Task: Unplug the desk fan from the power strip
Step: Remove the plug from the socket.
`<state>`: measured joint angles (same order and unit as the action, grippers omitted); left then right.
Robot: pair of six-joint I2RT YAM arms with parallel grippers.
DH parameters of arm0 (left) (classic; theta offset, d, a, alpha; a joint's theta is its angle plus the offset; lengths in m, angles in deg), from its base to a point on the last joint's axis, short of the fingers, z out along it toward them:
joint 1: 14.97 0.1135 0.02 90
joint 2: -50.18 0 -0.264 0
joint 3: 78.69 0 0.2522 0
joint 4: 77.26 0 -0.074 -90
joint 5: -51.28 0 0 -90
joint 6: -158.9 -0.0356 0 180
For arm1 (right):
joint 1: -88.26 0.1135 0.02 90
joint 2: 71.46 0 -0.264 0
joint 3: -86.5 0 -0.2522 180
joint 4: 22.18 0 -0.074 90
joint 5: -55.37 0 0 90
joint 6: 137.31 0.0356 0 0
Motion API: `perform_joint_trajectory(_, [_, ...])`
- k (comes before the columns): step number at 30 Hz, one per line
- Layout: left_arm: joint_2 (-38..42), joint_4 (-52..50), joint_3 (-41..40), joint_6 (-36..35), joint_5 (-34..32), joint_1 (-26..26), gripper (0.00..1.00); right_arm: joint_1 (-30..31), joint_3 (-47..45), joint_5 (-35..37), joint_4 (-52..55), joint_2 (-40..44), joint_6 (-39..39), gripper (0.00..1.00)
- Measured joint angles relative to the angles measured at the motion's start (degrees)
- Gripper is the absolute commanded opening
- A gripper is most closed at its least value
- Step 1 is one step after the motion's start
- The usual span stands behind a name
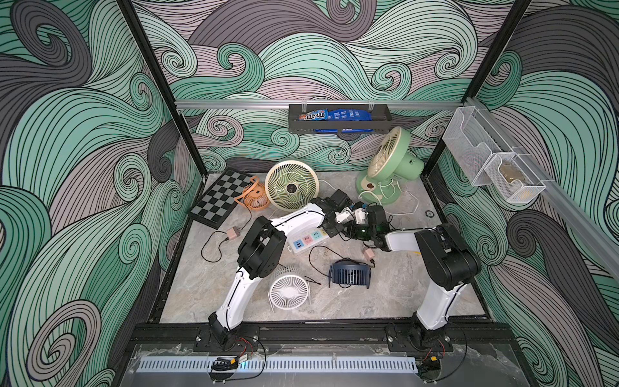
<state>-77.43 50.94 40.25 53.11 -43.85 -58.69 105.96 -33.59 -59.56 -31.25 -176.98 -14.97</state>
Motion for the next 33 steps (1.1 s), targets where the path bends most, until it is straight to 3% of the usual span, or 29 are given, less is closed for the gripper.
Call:
perform_joint_trajectory(6, [-0.02, -0.55, 0.7, 0.68, 0.72, 0.02, 0.31, 0.04, 0.0, 0.02, -0.37, -0.15, 0.02, 0.0])
perform_joint_trajectory(10, [-0.13, -0.76, 1.33, 0.85, 0.7, 0.39, 0.37, 0.04, 0.0, 0.0, -0.57, -0.24, 0.02, 0.0])
perform_joint_trajectory(29, [-4.22, -3.3, 7.28, 0.92, 2.71, 1.75, 0.29, 0.04, 0.0, -0.02, -0.66, -0.28, 0.02, 0.0])
perform_joint_trajectory(33, [-4.42, -3.28, 7.28, 1.25, 3.02, 1.77, 0.16, 0.04, 0.0, -0.02, -0.85, -0.35, 0.07, 0.0])
